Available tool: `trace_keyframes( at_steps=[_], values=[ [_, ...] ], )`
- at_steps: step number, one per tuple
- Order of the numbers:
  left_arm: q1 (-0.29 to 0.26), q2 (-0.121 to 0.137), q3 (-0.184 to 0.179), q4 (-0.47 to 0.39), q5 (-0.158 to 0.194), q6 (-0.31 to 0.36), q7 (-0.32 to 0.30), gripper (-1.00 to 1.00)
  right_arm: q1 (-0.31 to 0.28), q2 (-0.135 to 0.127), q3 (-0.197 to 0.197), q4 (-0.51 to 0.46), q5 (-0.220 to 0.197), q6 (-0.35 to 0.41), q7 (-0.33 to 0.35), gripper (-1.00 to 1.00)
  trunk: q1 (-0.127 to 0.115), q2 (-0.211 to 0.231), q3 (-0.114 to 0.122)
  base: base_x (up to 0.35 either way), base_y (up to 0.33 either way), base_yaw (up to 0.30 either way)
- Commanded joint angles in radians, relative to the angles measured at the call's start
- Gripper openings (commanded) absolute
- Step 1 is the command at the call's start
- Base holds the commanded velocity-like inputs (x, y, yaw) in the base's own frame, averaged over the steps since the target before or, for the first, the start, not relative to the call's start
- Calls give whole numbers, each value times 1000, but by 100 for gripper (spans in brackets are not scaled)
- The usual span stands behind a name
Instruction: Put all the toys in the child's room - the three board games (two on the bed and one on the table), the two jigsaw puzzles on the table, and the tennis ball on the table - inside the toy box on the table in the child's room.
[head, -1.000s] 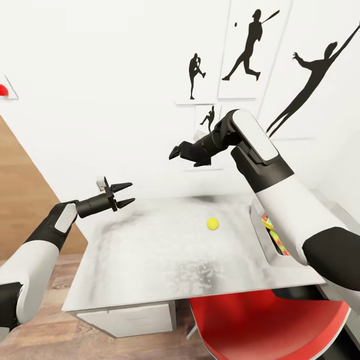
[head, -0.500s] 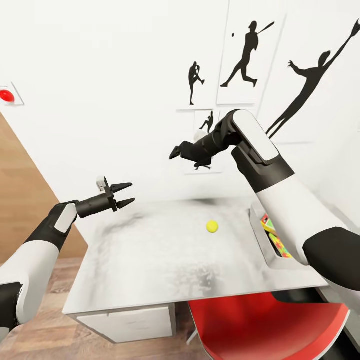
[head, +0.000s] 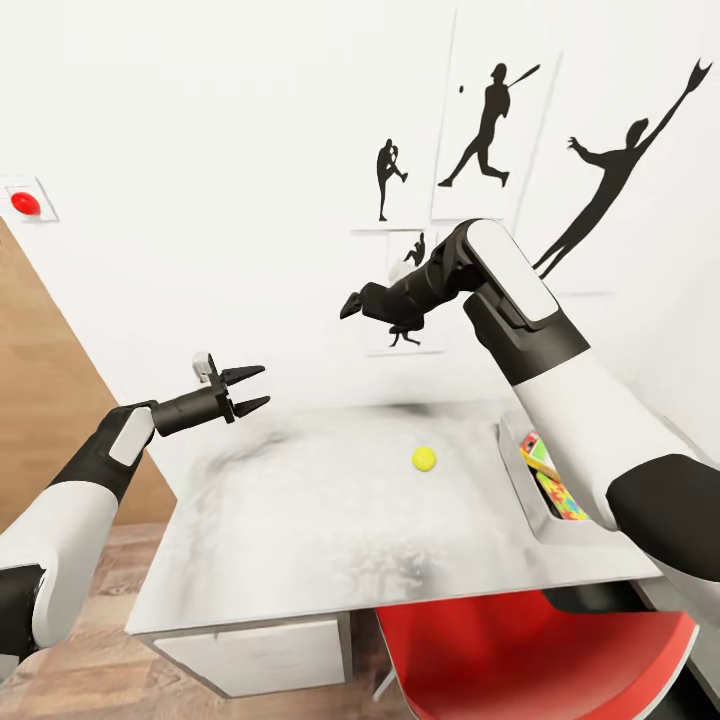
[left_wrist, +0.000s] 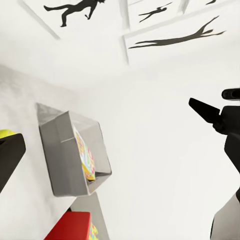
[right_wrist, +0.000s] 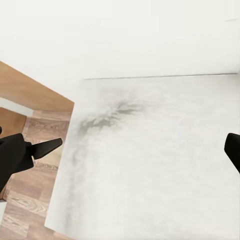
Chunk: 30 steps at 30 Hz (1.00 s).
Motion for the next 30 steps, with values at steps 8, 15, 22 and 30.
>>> trace_keyframes(
  at_steps=[8, 15, 22, 30],
  values=[
    [-1, 0, 1, 0, -4, 3, -4, 100, -1, -1, 0, 0, -9, 4, -10, 100, 1, -2, 11, 0, 0, 0],
    [-1, 0, 1, 0, -4, 3, -4, 100, 0, -1, 0, 3, -7, 4, -11, 100, 1, -2, 23, 0, 0, 0],
    [0, 0, -1, 2, -4, 3, -4, 100, 19, -2, 0, 6, -7, 4, -12, 100, 1, -2, 35, 0, 0, 0],
    [23, 2, -2, 2, -5, 3, -4, 100, 31, -2, 0, 8, -7, 5, -12, 100, 1, -2, 48, 0, 0, 0]
  ],
)
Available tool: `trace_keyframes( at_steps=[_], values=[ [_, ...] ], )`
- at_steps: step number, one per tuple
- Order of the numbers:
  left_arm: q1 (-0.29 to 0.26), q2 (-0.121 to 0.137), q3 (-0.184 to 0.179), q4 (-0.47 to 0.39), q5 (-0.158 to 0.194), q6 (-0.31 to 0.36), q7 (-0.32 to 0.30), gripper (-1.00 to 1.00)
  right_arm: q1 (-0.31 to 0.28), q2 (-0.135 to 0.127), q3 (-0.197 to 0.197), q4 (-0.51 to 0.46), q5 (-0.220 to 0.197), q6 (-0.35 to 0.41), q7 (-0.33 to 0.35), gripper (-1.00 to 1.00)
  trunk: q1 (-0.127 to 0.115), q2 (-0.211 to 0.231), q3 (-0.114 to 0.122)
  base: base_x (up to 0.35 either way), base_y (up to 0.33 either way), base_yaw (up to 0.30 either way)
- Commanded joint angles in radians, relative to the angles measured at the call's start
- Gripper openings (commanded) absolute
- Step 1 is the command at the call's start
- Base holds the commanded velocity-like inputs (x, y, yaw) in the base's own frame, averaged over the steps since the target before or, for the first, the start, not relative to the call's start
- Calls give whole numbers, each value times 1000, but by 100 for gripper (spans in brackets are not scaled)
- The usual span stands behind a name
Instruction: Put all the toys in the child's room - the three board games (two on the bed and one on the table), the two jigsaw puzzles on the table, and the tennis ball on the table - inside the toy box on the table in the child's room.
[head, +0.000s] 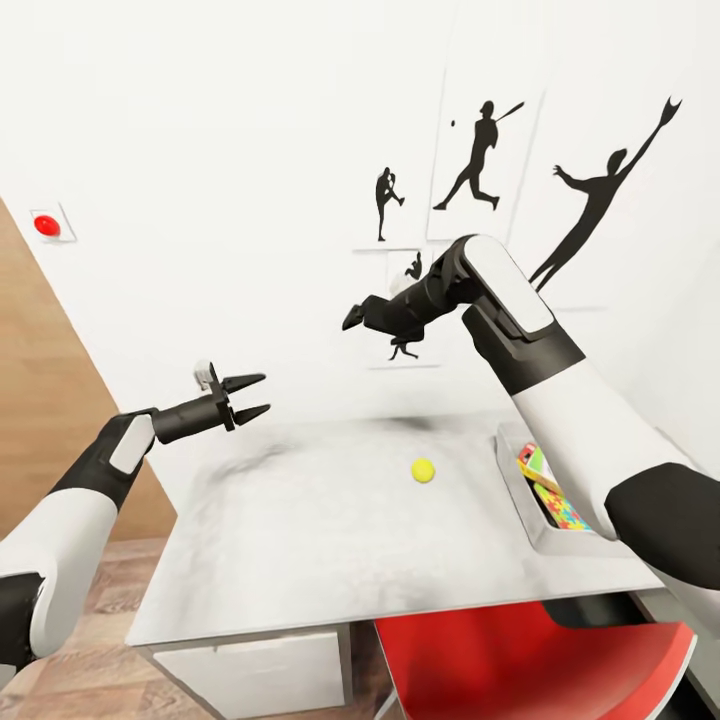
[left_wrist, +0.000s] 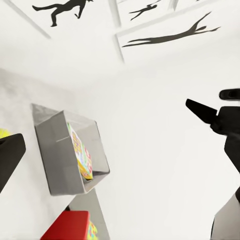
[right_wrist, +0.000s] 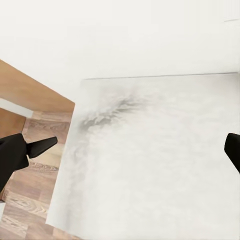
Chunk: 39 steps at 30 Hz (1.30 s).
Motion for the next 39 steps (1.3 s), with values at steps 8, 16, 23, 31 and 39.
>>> trace_keyframes(
  at_steps=[8, 16, 23, 31, 39],
  values=[
    [38, 11, 2, -1, -3, 2, -6, 100, 1, 0, 1, 3, 11, 4, -10, 100, 1, -2, 11, 0, 0, 0],
    [57, 30, 1, -5, -2, 2, -9, 100, 2, 1, 0, 5, 88, 8, -6, 100, 1, -2, 25, 0, 0, 0],
    [58, 30, 0, -6, -2, 2, -16, 100, 2, 3, -1, 6, 95, 8, -6, 100, 1, -2, 36, 0, 0, 0],
    [58, 30, 0, -6, -2, 2, -17, 100, 2, 4, -1, 6, 96, 8, -6, 100, 1, -2, 49, 0, 0, 19],
    [58, 30, 0, -6, -2, 2, -17, 100, 2, 3, -1, 6, 95, 7, -7, 100, 1, -2, 63, 0, 0, 66]
  ],
)
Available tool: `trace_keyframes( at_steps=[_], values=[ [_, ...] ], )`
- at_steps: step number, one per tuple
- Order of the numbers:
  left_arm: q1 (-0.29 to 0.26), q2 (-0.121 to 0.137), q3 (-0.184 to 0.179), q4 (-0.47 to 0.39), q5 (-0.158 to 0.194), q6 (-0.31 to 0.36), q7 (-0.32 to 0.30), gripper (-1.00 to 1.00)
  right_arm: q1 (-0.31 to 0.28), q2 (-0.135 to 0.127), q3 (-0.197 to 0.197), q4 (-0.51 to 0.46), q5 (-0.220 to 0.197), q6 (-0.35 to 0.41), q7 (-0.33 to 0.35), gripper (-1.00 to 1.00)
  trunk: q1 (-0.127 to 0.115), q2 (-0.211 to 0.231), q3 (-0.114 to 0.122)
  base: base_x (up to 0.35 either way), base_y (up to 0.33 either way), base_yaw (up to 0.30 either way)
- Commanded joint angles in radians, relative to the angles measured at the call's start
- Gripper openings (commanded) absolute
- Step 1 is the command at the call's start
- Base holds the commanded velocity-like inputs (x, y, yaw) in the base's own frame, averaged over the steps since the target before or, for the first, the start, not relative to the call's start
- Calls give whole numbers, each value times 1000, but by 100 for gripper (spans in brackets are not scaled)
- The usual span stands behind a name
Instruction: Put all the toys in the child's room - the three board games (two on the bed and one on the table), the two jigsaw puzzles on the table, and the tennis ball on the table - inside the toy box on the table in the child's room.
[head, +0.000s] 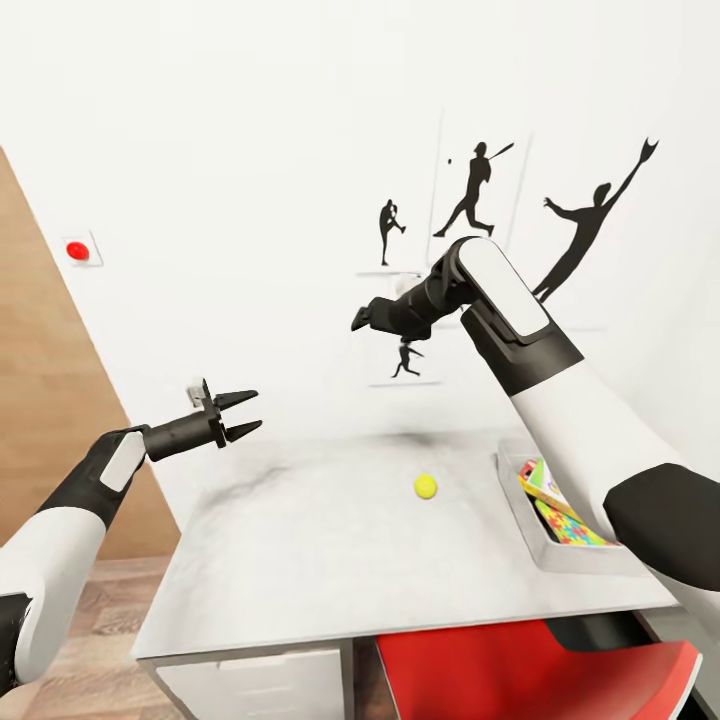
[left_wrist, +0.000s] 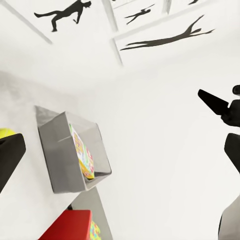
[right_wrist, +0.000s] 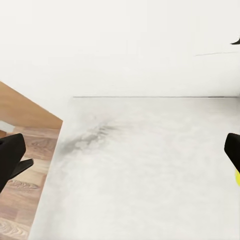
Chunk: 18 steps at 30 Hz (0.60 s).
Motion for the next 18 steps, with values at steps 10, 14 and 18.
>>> trace_keyframes(
  at_steps=[10, 14, 18],
  values=[
    [2, 1, 1, 0, -3, 2, -4, 100, -1, -3, 0, 0, -8, 1, -11, 100, 1, -2, 7, 0, 0, 72],
    [2, 1, 1, 0, -3, 2, -4, 100, -1, -2, 0, 1, -7, -2, -11, 100, 1, -2, 8, 0, 0, 5],
    [2, 1, 1, 0, -3, 2, -4, 100, -1, -2, 0, 4, -8, -3, -10, 100, 1, -2, 8, 0, -29, 1]
  ],
)
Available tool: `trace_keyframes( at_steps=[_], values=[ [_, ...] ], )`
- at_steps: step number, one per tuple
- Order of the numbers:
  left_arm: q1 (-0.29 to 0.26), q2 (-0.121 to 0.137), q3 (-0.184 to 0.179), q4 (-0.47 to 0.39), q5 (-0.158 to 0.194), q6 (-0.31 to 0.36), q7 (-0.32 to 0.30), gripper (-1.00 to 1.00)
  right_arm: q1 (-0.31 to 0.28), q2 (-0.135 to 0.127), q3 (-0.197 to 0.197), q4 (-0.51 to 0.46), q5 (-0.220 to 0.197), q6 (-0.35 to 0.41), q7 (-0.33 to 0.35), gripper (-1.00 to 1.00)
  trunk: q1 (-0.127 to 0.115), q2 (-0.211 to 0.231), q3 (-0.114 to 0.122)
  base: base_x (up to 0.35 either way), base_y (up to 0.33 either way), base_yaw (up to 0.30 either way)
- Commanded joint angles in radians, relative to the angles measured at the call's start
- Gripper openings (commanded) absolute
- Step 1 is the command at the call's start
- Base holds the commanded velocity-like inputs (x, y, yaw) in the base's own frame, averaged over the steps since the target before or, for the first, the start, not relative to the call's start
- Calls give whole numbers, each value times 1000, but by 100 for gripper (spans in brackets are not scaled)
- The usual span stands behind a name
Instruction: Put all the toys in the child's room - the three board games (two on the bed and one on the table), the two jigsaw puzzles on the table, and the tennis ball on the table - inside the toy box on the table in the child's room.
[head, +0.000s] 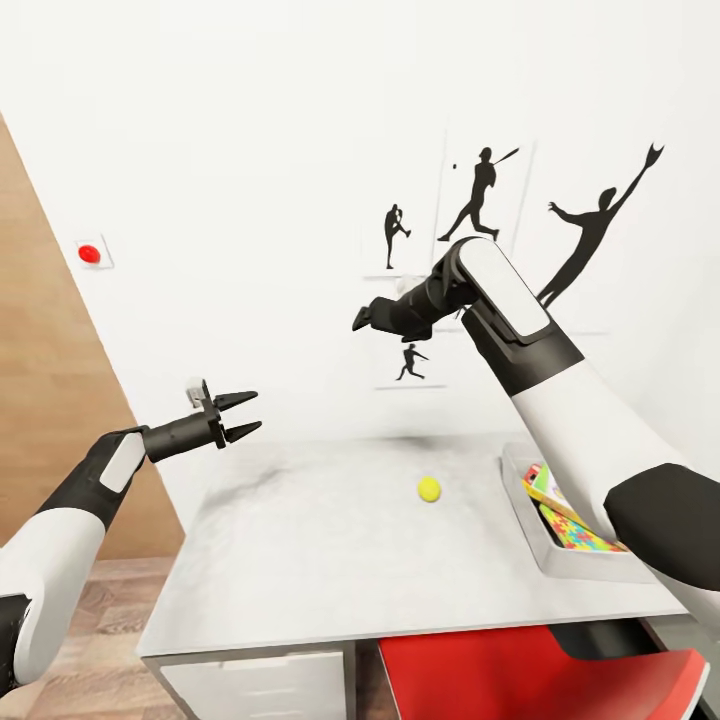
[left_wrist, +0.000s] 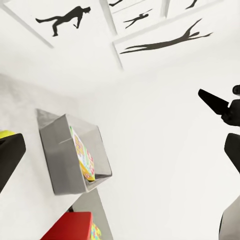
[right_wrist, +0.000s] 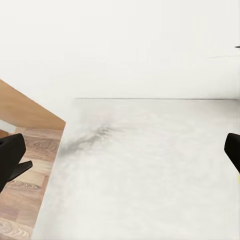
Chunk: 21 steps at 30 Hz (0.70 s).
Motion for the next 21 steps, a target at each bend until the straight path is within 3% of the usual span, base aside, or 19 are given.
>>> trace_keyframes(
  at_steps=[1, 21],
  values=[
    [-1, 0, 1, 0, -3, 4, -4, 100, -1, 0, 0, 0, -9, 3, -10, 100, 1, -2, -2, 0, -70, 0],
    [2, 1, 1, 0, -3, 4, -4, 100, -1, 0, 0, 1, -9, 0, -11, 100, 1, -2, -2, -11, 4, 0]
  ],
)
